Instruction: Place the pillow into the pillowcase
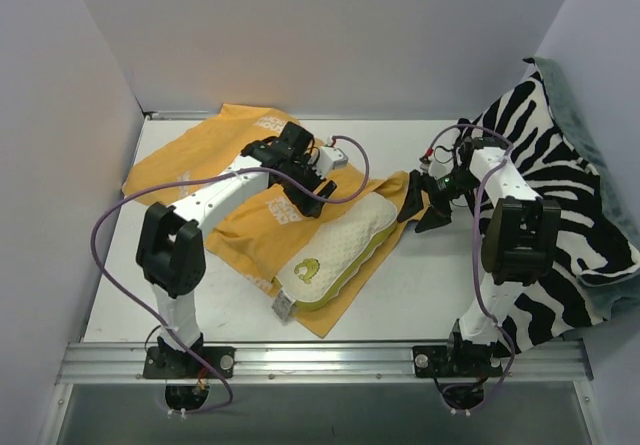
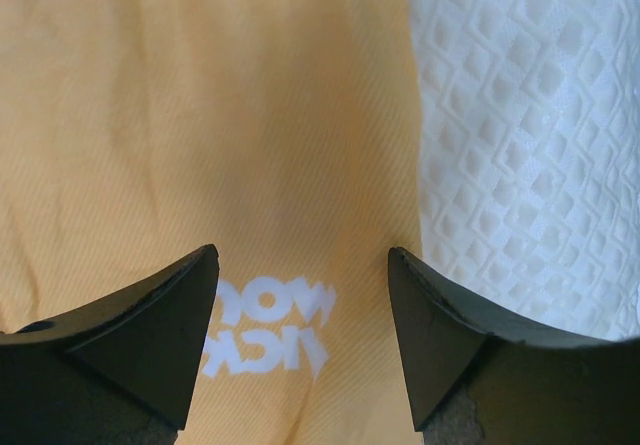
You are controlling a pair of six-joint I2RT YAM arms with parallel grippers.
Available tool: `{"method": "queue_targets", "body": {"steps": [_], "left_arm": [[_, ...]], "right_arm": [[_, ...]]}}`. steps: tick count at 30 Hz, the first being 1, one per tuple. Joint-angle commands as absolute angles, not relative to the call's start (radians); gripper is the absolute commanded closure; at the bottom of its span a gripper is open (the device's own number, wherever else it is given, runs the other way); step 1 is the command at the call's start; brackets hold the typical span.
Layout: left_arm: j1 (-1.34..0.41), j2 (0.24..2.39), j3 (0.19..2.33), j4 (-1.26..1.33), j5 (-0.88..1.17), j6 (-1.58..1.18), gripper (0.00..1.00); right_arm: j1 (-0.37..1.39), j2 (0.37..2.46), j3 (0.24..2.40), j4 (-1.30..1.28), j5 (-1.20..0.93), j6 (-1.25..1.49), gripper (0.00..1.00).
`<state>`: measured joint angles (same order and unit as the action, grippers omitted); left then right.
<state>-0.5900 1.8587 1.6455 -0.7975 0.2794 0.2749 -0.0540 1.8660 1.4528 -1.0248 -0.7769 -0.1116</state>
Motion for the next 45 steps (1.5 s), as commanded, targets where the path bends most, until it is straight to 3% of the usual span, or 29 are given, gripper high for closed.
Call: {"method": "queue_targets", "body": {"steps": [1,9,12,13,15,16,19,28,35,37,38,41,45], "left_arm": [[-0.624,1.913,1.723,-0.848,0.314,0.357,0.23],[-0.65,2.089,1.919,-0.874,0.337,0.341,0.36],[-0.658,2.115,1.967,-0.897,0.379,0.339,0.32],[-0.666,2.126,1.974,-0.897,0.385,0.334,0.31],[-0.667,2.137,2.0,-0.897,0.394,0.316,0.28],[-0.666,2.147,2.011,-0.894,0.399,0.302,0.28],[-0.646,2.163,2.052,-0.873,0.403,0.247,0.27],[-0.652,2.276,2.212,-0.822,0.304,0.163,0.21],[-0.649,2.358,2.255,-0.824,0.314,0.132,0.23],[-0.641,2.368,2.261,-0.828,0.357,0.143,0.31],[-0.635,2.368,2.267,-0.827,0.377,0.144,0.52],[-0.641,2.353,2.295,-0.828,0.493,0.146,0.91],[-0.716,2.263,2.301,-0.841,0.639,0.192,1.0]], "right_arm": [[-0.006,1.873,1.396,-1.02,-0.957,-0.037,0.34],[0.092,2.006,1.394,-0.698,-0.965,0.178,0.41],[0.1,2.017,1.388,-0.617,-0.968,0.233,0.53],[0.101,2.017,1.382,-0.6,-0.962,0.247,0.67],[0.101,2.014,1.367,-0.568,-0.954,0.273,0.77],[0.101,2.013,1.364,-0.562,-0.95,0.276,0.89],[0.101,1.985,1.339,-0.545,-0.928,0.267,1.0],[0.124,1.905,1.24,-0.483,-0.859,0.221,1.0],[0.129,1.868,1.193,-0.417,-0.828,0.222,1.0],[0.129,1.859,1.187,-0.404,-0.83,0.222,1.0],[0.129,1.855,1.178,-0.39,-0.83,0.222,1.0],[0.129,1.847,1.167,-0.359,-0.844,0.232,1.0],[0.133,1.822,1.175,-0.295,-0.883,0.279,1.0]]}}
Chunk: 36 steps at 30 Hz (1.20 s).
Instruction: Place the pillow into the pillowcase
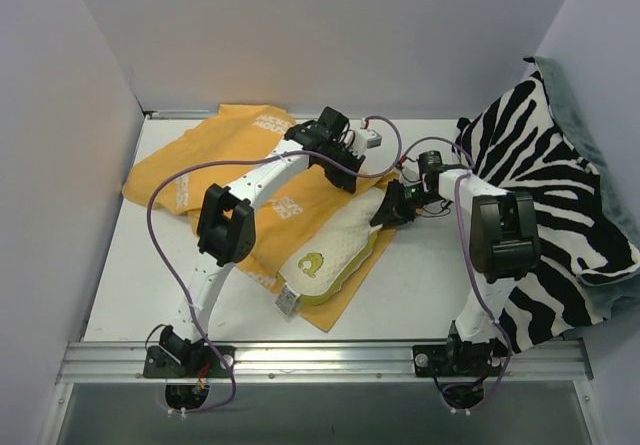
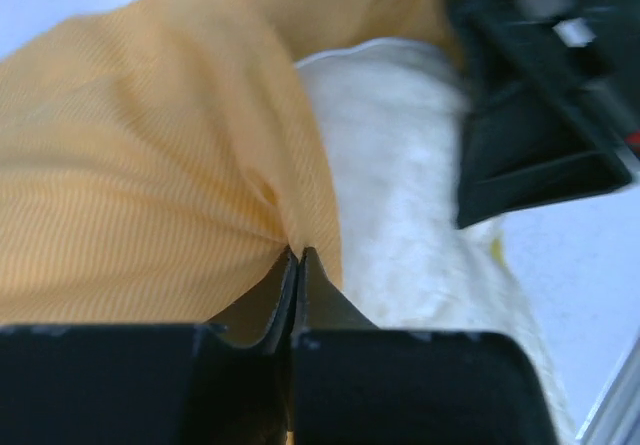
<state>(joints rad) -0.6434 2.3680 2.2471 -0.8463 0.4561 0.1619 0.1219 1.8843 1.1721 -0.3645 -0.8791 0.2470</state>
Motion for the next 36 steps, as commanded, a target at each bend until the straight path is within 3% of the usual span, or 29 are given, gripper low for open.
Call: {"method": "queue_targets", "body": {"steps": [1,6,13,15,16,17,19,20,25,26,28,36], "left_arm": [[-0.729,2.25,2.304,-0.839,0.676,0.175,1.0],[-0.807,2.18,2.307,-0.821,0.821,0.078,1.0],[-0.798,2.065,2.056,-0.643,0.713,-0.023,1.0],[-0.767,2.059,2.039,-0.647,0.663,-0.037,0.74],[-0.732,2.036,2.011,-0.649,0.62,-0.035,0.64],[-0.715,2.017,1.987,-0.652,0.58,-0.029,0.47],[-0.671,1.924,1.919,-0.66,0.488,0.033,0.37],[-0.66,1.884,1.819,-0.661,0.457,0.06,0.32],[-0.586,1.61,1.499,-0.709,0.341,0.173,0.31],[-0.583,1.574,1.453,-0.716,0.292,0.189,0.31],[-0.583,1.488,1.321,-0.735,0.266,0.23,0.28],[-0.595,1.523,1.19,-0.729,0.181,0.204,0.19]], "right_arm": [[0.133,1.815,1.181,-0.278,-0.894,0.299,1.0],[0.123,1.715,1.23,-0.039,-0.972,0.501,1.0],[0.097,1.796,1.24,0.06,-0.953,0.561,1.0],[0.095,1.819,1.209,0.057,-0.921,0.539,1.0],[0.091,1.825,1.2,0.051,-0.899,0.534,0.96],[0.083,1.833,1.201,0.011,-0.861,0.523,0.91],[0.051,1.851,1.219,-0.044,-0.83,0.494,0.75],[0.034,1.853,1.226,-0.098,-0.803,0.489,0.59],[-0.037,1.797,1.267,-0.368,-0.788,0.402,0.41],[-0.035,1.772,1.25,-0.432,-0.796,0.393,0.28],[-0.025,1.692,1.179,-0.466,-0.851,0.388,0.2],[0.214,1.669,1.017,-0.39,-0.928,0.414,0.21]]}}
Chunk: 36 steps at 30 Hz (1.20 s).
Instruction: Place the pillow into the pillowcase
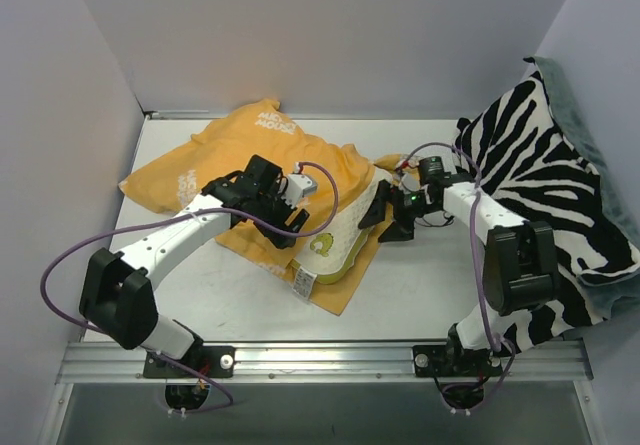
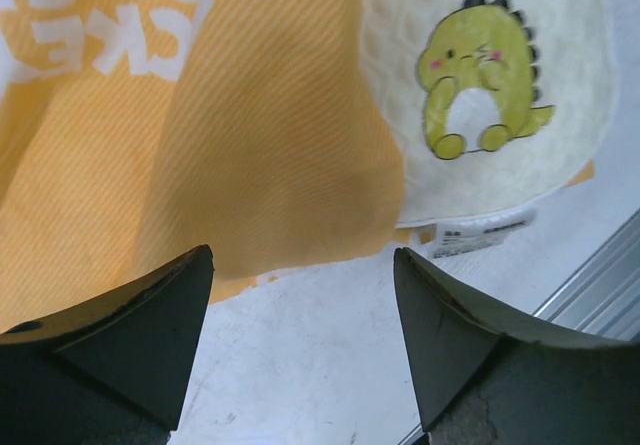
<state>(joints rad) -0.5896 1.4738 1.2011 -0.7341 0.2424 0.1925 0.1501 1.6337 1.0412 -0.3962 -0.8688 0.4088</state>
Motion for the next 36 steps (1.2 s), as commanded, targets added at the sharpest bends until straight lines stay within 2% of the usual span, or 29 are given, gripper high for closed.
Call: {"method": "queue_targets", "body": {"steps": [1,5,7,10,11,12,13,14,16,19,23,26,34,35,36], "left_arm": [[-0.598,1.535,1.186,-0.727,0.164,0.207,0.17],[-0.607,1.583,1.157,-0.7,0.109,0.235,0.16],[-0.617,1.606,1.154,-0.695,0.113,0.255,0.21],[-0.632,1.618,1.17,-0.712,0.22,0.307,0.59],[-0.64,1.612,1.201,-0.742,0.268,0.32,0.69],[-0.65,1.599,1.221,-0.767,0.309,0.349,0.85],[-0.67,1.591,1.245,-0.79,0.346,0.359,0.92],[-0.708,1.583,1.282,-0.846,0.445,0.365,0.99],[-0.758,1.569,1.379,-0.888,0.527,0.379,1.0],[-0.844,1.566,1.489,-0.933,0.644,0.39,1.0],[-0.89,1.594,1.587,-1.004,0.718,0.426,1.0],[-0.885,1.617,1.614,-1.028,0.729,0.442,1.0],[-0.873,1.654,1.608,-1.038,0.68,0.483,1.0],[-0.867,1.649,1.602,-1.045,0.67,0.477,0.97],[-0.856,1.631,1.594,-1.045,0.661,0.438,0.86]], "right_arm": [[0.23,1.69,1.023,-0.362,-0.937,0.425,0.22],[0.301,1.801,1.069,-0.276,-0.956,0.477,0.25],[0.328,1.844,1.072,-0.185,-0.974,0.546,0.29],[0.333,1.856,1.071,-0.044,-1.006,0.655,0.56],[0.33,1.853,1.068,-0.011,-1.014,0.682,0.73],[0.327,1.838,1.054,0.036,-1.037,0.722,0.81],[0.322,1.821,1.039,0.157,-1.046,0.827,0.88],[0.315,1.803,1.019,0.249,-1.054,0.915,1.0],[0.311,1.753,0.973,0.521,-1.046,1.169,1.0],[0.33,1.752,0.988,0.78,-0.994,1.384,1.0],[0.357,1.796,1.002,0.885,-0.913,1.54,1.0],[0.399,1.845,0.947,0.847,-0.868,1.505,1.0],[0.482,2.055,0.937,0.577,-0.847,1.134,1.0],[0.48,2.06,0.94,0.543,-0.857,1.096,1.0],[0.476,2.054,0.936,0.481,-0.87,1.063,1.0]]}}
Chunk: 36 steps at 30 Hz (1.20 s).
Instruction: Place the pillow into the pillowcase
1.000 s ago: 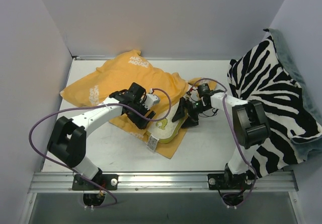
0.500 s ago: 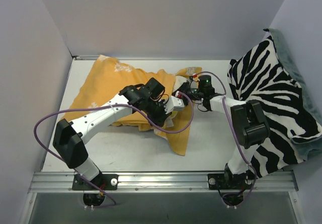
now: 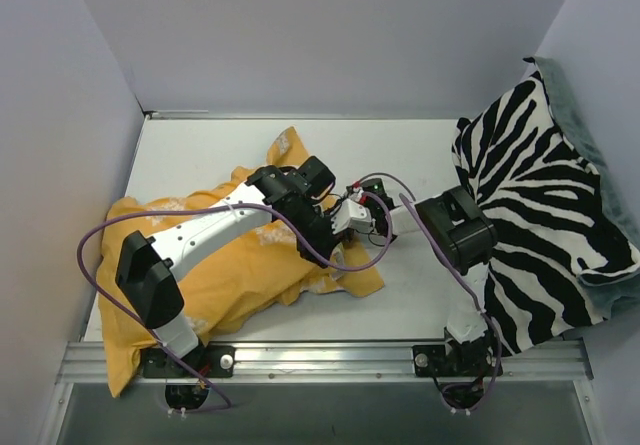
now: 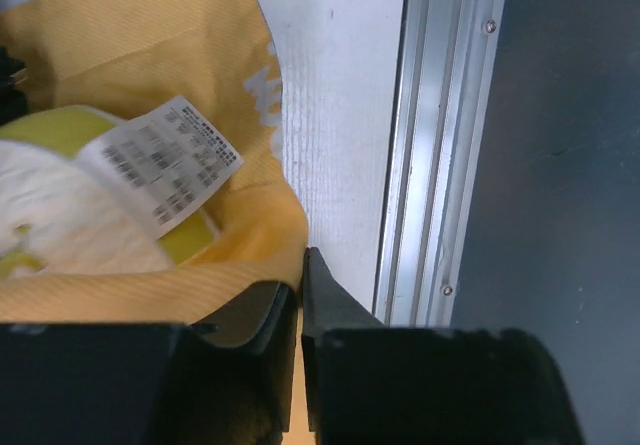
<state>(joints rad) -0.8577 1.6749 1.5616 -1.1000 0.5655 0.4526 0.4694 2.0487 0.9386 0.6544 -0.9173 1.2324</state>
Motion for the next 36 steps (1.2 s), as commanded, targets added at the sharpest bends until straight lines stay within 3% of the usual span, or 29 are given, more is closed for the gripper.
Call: {"method": "queue_targets", "body": {"steps": [1,2,3,5,6,8,9,12,13,14,20,27,32,33,35,36], "left_arm": [[-0.836,1.62,1.588,-1.005,0.651,0.399,0.79],[-0.754,1.605,1.579,-0.979,0.66,0.349,0.72],[-0.702,1.58,1.563,-0.947,0.667,0.245,0.55],[-0.54,1.557,1.554,-0.84,0.643,0.102,0.41],[-0.502,1.555,1.56,-0.81,0.58,0.077,0.29],[-0.459,1.583,1.581,-0.766,0.465,0.046,0.24],[-0.44,1.603,1.594,-0.759,0.357,0.041,0.23],[-0.425,1.713,1.663,-0.765,0.192,0.031,0.23],[-0.413,1.744,1.686,-0.768,0.136,0.032,0.23],[-0.405,1.805,1.722,-0.772,0.12,0.034,0.23],[-0.383,2.02,1.902,-0.769,0.025,0.015,0.24],[-0.377,2.181,2.005,-0.784,-0.135,0.005,0.23],[-0.345,2.249,1.997,-0.827,-0.111,-0.023,0.25],[-0.341,2.256,1.994,-0.831,-0.098,-0.023,0.26],[-0.334,2.284,1.999,-0.862,-0.006,-0.025,0.42],[-0.334,2.292,2.0,-0.868,0.032,-0.028,0.54]], "right_arm": [[0.472,2.04,0.924,0.473,-0.877,1.005,1.0],[0.468,2.014,0.91,0.459,-0.884,0.974,1.0],[0.468,1.999,0.901,0.41,-0.894,0.944,1.0],[0.479,1.947,0.868,0.384,-0.914,0.838,1.0],[0.489,1.925,0.865,0.305,-0.922,0.783,1.0],[0.514,1.869,0.89,0.188,-0.946,0.607,1.0],[0.535,1.849,0.9,0.12,-0.946,0.553,0.95],[0.523,1.769,0.929,-0.066,-0.934,0.442,0.67],[0.479,1.752,0.94,-0.113,-0.93,0.428,0.53],[0.454,1.729,0.99,-0.141,-0.901,0.405,0.49],[0.302,1.813,1.211,-0.201,-0.79,0.436,0.46],[0.351,2.009,1.354,-0.048,-0.807,0.616,0.42],[0.431,2.108,1.407,0.024,-0.851,0.71,0.4],[0.451,2.117,1.404,0.035,-0.859,0.716,0.41],[0.465,2.137,1.375,0.06,-0.89,0.736,0.49],[0.466,2.141,1.359,0.089,-0.897,0.765,0.53]]}}
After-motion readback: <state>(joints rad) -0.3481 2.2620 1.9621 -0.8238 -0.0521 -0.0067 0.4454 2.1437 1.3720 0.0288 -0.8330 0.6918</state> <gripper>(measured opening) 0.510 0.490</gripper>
